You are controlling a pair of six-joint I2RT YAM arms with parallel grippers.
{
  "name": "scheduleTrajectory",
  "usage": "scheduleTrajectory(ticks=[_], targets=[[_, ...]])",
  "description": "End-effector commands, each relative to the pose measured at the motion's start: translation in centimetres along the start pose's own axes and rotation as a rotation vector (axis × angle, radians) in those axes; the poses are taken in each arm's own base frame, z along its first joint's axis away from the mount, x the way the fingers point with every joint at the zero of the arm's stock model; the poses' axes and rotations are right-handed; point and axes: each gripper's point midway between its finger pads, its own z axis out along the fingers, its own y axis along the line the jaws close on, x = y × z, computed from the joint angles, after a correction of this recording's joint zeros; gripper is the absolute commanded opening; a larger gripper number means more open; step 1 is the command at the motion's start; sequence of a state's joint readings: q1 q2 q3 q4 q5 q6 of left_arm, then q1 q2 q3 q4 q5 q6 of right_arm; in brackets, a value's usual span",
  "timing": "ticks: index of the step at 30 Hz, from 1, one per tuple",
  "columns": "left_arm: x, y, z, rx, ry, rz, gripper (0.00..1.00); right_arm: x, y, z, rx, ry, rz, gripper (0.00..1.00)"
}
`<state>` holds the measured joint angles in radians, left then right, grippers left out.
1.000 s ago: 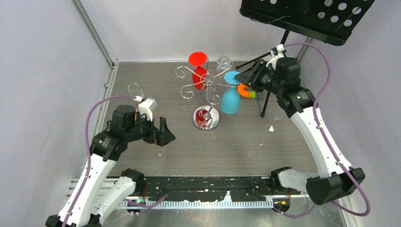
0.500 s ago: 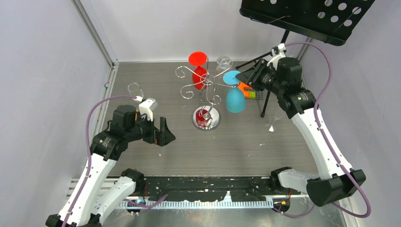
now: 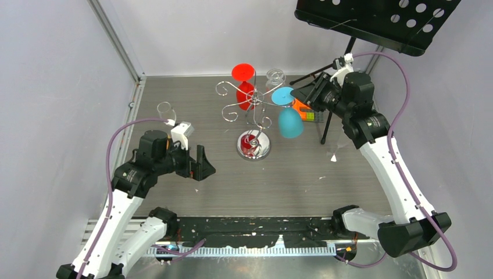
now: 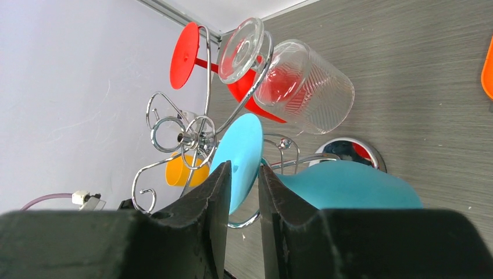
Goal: Take the wine glass off the wine glass rack
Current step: Pick up the wine glass from the wine rack.
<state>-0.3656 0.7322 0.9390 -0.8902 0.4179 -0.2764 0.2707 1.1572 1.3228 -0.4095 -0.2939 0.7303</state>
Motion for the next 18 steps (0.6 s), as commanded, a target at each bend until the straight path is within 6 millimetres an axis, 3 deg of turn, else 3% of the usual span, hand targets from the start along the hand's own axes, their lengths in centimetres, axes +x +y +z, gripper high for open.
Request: scheduleTrajectory(ticks=[1,18], targets=[[-0.63,-0.14,-0.08,0.006,-0.037,0.031,0.99,-0.65,1.39,-0.38,-0.069,-0.032,0.006,0.3],[-0.33,-0.14,-0.33,0.005,-0.045,0.029,0.99,-0.68,2.24,-0.49,-0.109,-0.038,0.049,0.3]])
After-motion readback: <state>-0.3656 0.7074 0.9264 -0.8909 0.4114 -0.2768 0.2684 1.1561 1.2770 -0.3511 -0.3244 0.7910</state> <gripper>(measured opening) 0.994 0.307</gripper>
